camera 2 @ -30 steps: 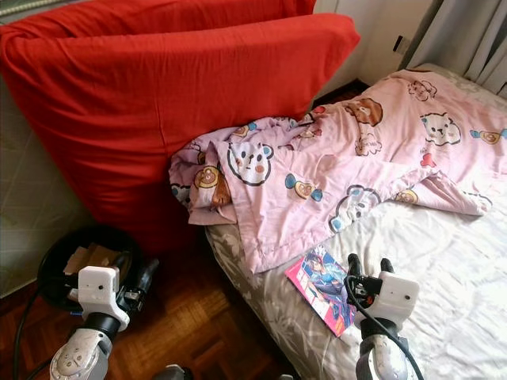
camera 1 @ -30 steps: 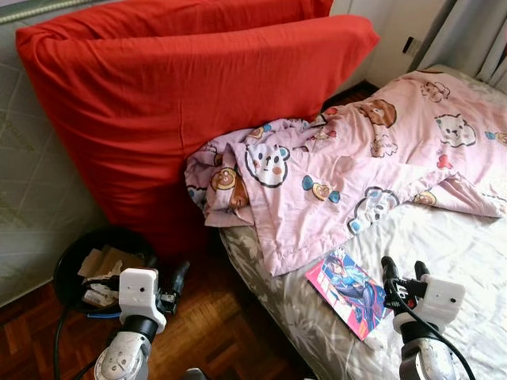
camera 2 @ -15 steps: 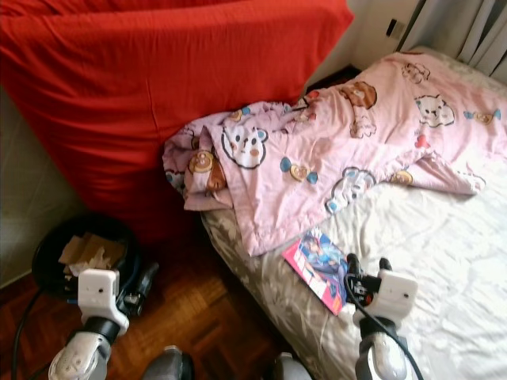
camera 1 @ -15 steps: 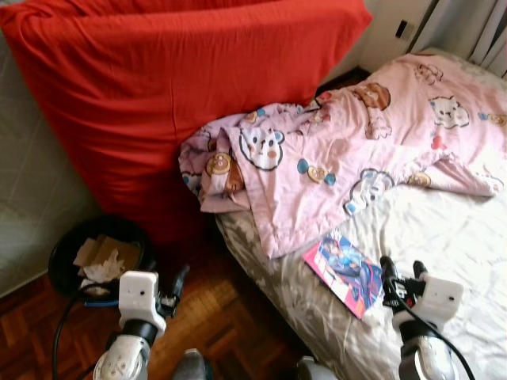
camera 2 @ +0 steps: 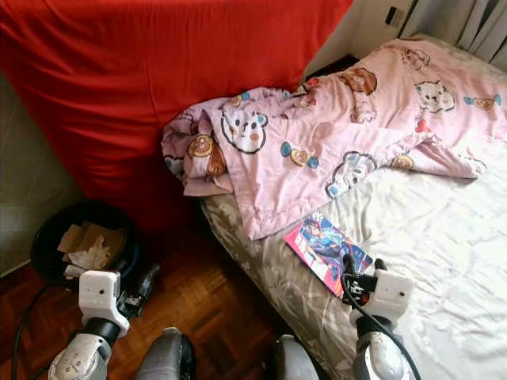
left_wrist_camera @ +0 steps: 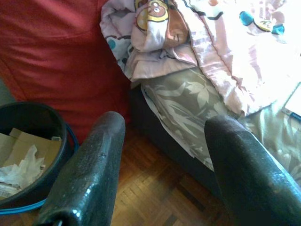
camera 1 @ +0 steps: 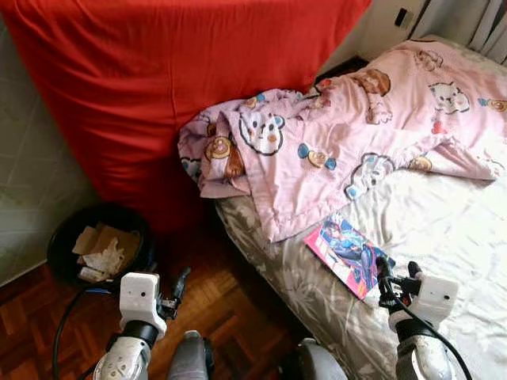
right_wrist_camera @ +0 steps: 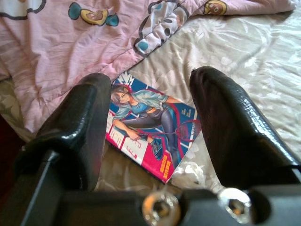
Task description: Clean up the room
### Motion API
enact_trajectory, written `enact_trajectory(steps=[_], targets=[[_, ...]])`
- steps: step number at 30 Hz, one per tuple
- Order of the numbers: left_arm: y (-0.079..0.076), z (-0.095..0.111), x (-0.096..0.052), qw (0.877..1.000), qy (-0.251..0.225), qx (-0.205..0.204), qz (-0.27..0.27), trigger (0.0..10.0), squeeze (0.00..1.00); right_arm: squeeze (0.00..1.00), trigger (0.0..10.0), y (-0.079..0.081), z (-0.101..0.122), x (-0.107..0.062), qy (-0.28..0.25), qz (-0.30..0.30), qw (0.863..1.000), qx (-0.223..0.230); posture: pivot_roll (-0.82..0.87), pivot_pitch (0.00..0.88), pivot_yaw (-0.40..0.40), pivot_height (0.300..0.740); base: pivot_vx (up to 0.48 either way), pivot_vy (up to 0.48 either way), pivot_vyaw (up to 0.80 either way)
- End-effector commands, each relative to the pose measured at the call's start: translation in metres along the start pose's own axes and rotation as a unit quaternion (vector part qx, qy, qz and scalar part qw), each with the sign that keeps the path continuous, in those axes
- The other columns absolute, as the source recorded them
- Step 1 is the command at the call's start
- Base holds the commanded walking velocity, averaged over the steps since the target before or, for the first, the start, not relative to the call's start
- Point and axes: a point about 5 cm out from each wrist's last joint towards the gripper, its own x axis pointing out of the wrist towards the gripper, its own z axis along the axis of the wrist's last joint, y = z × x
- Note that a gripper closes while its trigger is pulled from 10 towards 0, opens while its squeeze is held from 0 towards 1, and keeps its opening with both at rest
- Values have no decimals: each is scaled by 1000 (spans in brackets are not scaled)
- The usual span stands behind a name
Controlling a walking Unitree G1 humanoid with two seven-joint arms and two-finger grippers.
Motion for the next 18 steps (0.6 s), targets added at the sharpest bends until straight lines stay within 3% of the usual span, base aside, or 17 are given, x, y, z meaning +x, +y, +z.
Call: enact_trajectory(steps=[1,18], targets=[[-3,-4,-4,1000,14,-5,-6,10000,0,0,10000,-2,-4,-4,4,-6,1000,4,62,260,-38,637,0,0,0],[-4,-6,-6,1000,25,-7,-10,10000,0,0,10000,1,-6,-3,7,3,1000,8,63,259,-34,637,0,0,0]])
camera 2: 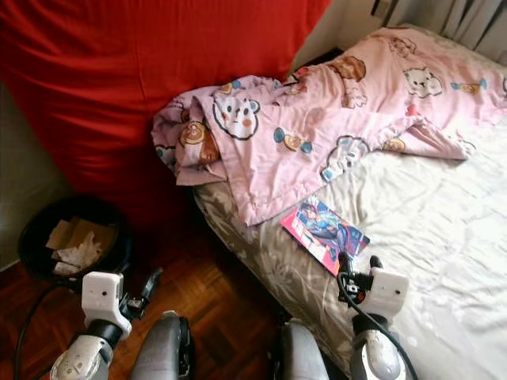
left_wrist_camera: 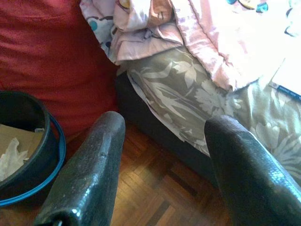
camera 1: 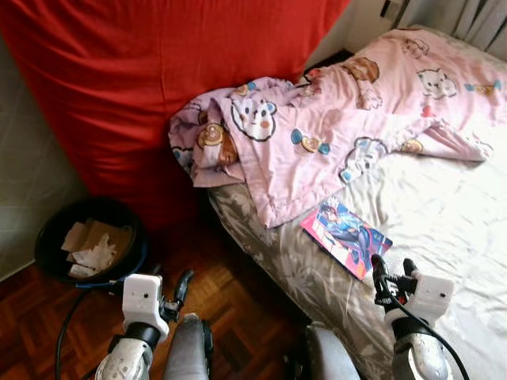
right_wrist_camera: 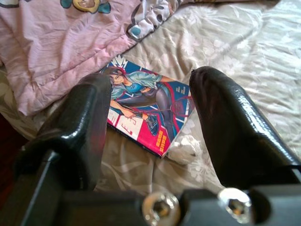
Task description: Clean up the room
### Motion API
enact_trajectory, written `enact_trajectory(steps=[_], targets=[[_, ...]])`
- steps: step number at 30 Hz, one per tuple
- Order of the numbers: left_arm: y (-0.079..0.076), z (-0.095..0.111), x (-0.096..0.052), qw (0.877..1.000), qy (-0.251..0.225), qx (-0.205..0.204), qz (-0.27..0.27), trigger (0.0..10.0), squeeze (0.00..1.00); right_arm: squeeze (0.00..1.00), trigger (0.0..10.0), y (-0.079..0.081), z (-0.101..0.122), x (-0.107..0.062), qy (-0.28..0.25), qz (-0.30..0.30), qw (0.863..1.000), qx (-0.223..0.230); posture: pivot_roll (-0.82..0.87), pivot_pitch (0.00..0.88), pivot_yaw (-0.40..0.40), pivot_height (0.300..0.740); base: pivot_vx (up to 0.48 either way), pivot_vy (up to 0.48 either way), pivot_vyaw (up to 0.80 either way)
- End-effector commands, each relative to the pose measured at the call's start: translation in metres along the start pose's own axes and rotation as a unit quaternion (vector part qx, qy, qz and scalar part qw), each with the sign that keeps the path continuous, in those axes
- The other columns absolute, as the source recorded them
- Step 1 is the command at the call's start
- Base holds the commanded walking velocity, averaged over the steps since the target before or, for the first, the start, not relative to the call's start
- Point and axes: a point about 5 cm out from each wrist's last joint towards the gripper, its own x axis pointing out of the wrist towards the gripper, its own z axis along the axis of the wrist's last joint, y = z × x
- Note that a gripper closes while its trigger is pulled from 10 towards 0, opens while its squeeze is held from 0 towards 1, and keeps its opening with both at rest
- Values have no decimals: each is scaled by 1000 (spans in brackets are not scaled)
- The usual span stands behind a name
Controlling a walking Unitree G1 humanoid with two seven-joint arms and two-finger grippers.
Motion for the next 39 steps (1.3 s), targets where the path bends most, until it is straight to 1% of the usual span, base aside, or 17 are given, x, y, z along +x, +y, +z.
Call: enact_trajectory(steps=[1,7,9,11,22,35,38,39], targets=[[-2,-3,-3,1000,11,-5,-4,10000,0,0,10000,-3,-6,-3,11,-7,1000,3,63,259,-34,637,0,0,0],[-1,-4,-3,1000,12,-4,-6,10000,0,0,10000,-2,-11,-2,32,-7,999,2,64,257,-30,633,0,0,0],[-1,-4,-3,1000,13,-3,-7,10000,0,0,10000,-2,-10,-2,28,-6,1000,1,66,254,-30,623,0,0,0],[-1,-4,-3,1000,13,-3,-7,10000,0,0,10000,-2,-8,-3,15,-7,1000,7,66,253,-28,623,0,0,0],[0,-4,-4,1000,15,-2,-10,10000,0,0,10000,-1,-11,-3,18,-7,1000,9,68,250,-20,623,0,0,0],[0,-4,-4,1000,21,0,-13,10000,0,0,10000,0,-15,-2,30,-9,999,15,76,265,-14,623,0,0,0],[0,-4,-3,1000,22,0,-14,10000,0,0,10000,1,-18,0,47,-7,999,8,77,266,-13,623,0,0,0],[0,-4,-3,1000,22,0,-14,10000,0,0,10000,2,-18,0,47,-8,999,9,76,266,-13,613,0,0,0]])
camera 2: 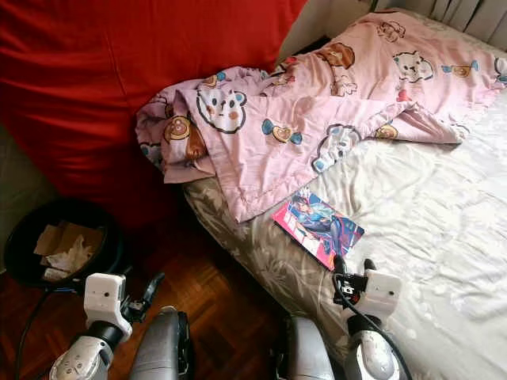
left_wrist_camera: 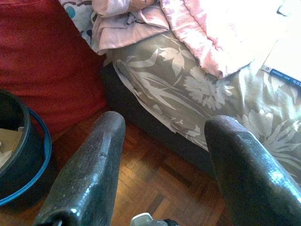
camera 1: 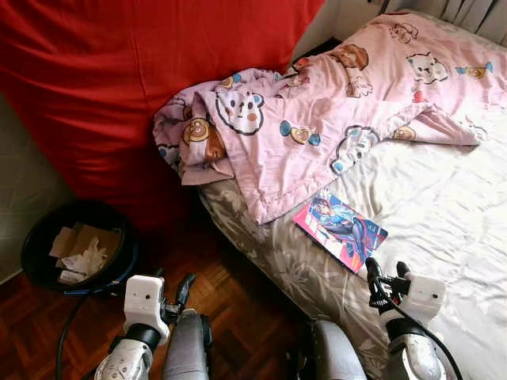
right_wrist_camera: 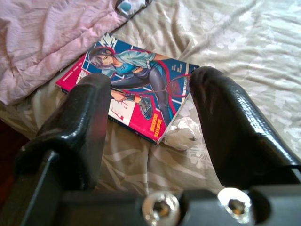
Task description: Clean up the room
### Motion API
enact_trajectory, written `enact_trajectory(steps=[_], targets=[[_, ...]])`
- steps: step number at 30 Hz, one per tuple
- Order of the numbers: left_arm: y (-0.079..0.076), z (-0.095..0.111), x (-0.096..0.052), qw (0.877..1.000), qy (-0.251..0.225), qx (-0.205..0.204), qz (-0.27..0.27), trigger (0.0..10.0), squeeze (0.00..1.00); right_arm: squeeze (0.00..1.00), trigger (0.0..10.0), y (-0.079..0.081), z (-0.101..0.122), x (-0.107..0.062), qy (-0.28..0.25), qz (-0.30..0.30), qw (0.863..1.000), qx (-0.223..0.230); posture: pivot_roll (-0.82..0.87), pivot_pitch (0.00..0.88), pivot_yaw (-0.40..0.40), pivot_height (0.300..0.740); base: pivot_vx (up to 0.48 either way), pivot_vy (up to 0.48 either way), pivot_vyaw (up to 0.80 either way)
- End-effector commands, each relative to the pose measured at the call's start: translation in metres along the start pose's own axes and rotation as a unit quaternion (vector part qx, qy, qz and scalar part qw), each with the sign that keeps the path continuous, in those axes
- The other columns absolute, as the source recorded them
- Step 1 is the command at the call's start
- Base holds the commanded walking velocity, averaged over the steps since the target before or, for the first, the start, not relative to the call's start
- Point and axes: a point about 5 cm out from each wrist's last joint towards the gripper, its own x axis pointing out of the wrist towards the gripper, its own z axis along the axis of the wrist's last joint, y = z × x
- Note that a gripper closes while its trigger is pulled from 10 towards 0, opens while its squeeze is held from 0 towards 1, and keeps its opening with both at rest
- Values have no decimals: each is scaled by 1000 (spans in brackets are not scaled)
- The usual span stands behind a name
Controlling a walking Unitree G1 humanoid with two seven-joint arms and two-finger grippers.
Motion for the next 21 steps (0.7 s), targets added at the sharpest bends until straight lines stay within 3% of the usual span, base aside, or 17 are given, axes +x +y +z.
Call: enact_trajectory(steps=[1,21], targets=[[1,-2,-3,1000,9,-1,-1,10000,0,0,10000,-3,-9,-4,22,-10,1000,0,76,267,-12,608,0,0,0],[1,-4,-4,1000,13,2,-2,10000,0,0,10000,-3,-7,-7,1,-11,1000,7,81,269,-7,593,0,0,0]])
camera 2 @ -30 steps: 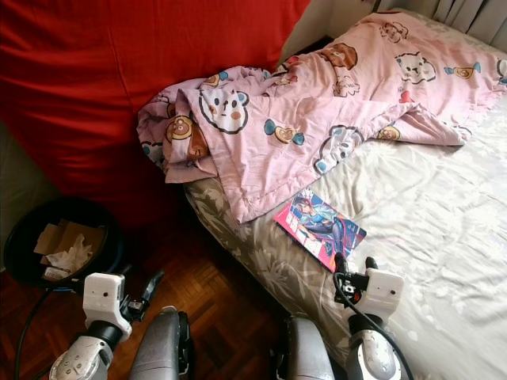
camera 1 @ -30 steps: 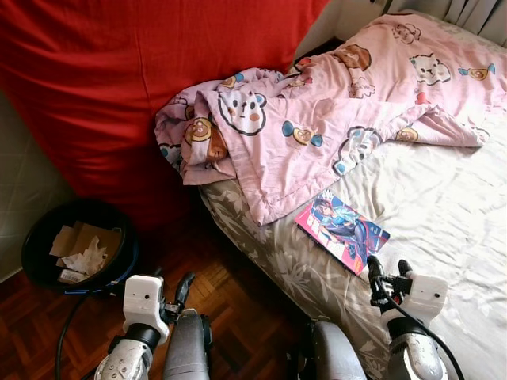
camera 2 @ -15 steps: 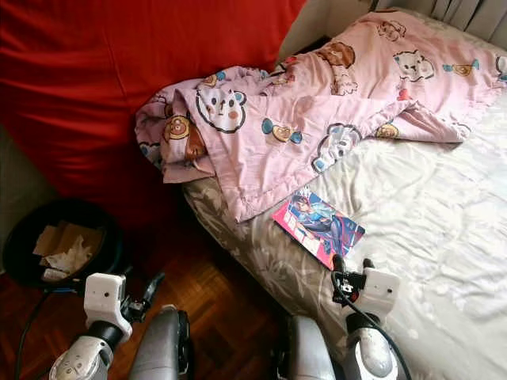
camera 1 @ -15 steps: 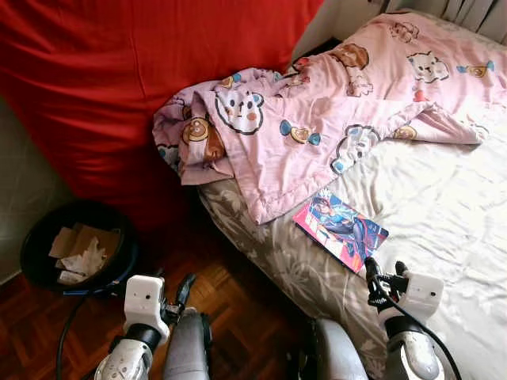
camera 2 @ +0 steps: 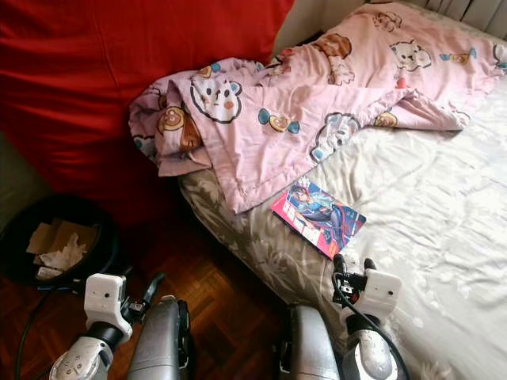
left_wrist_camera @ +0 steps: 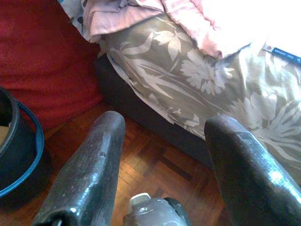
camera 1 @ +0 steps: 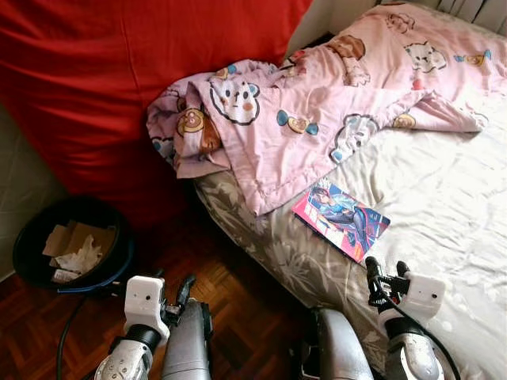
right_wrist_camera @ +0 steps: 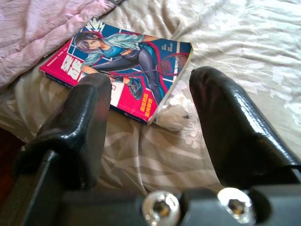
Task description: Clean up the room
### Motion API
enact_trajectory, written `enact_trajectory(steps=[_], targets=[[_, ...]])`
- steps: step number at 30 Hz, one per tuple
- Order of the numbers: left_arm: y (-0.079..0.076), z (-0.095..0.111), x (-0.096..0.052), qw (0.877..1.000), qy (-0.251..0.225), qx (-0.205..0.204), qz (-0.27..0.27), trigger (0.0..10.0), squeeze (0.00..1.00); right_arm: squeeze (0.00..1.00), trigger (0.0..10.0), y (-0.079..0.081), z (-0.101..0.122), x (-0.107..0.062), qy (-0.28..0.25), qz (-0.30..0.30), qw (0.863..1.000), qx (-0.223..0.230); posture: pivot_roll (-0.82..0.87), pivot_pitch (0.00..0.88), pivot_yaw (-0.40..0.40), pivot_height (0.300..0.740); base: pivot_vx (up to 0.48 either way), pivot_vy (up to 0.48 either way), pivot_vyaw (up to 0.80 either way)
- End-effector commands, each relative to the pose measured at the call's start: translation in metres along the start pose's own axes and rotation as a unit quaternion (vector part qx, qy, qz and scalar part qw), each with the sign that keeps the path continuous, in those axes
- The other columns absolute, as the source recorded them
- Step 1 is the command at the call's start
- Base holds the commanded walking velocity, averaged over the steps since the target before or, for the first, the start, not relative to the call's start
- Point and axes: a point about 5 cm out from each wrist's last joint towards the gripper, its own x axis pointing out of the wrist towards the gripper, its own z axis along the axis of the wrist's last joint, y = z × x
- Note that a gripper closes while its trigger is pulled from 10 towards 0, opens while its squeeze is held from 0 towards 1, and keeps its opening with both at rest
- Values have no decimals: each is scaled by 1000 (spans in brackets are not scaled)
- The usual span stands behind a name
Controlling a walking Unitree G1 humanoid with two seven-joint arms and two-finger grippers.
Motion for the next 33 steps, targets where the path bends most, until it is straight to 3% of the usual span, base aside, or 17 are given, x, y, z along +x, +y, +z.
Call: enact_trajectory(steps=[1,11,27,33], targets=[[1,-3,-3,1000,11,1,0,10000,0,0,10000,-3,-7,-5,14,-6,1000,4,81,269,-7,593,0,0,0],[-1,-3,-4,1000,12,0,0,10000,0,0,10000,-3,-6,0,16,-7,1000,4,84,269,-7,593,0,0,0],[-2,-2,-4,1000,12,0,-3,10000,0,0,10000,-3,-6,4,16,-10,1000,3,85,267,-4,593,273,0,0],[-2,-2,-3,1000,11,1,-3,10000,0,0,10000,-5,-4,14,20,-20,1000,3,85,265,-3,593,297,0,0]])
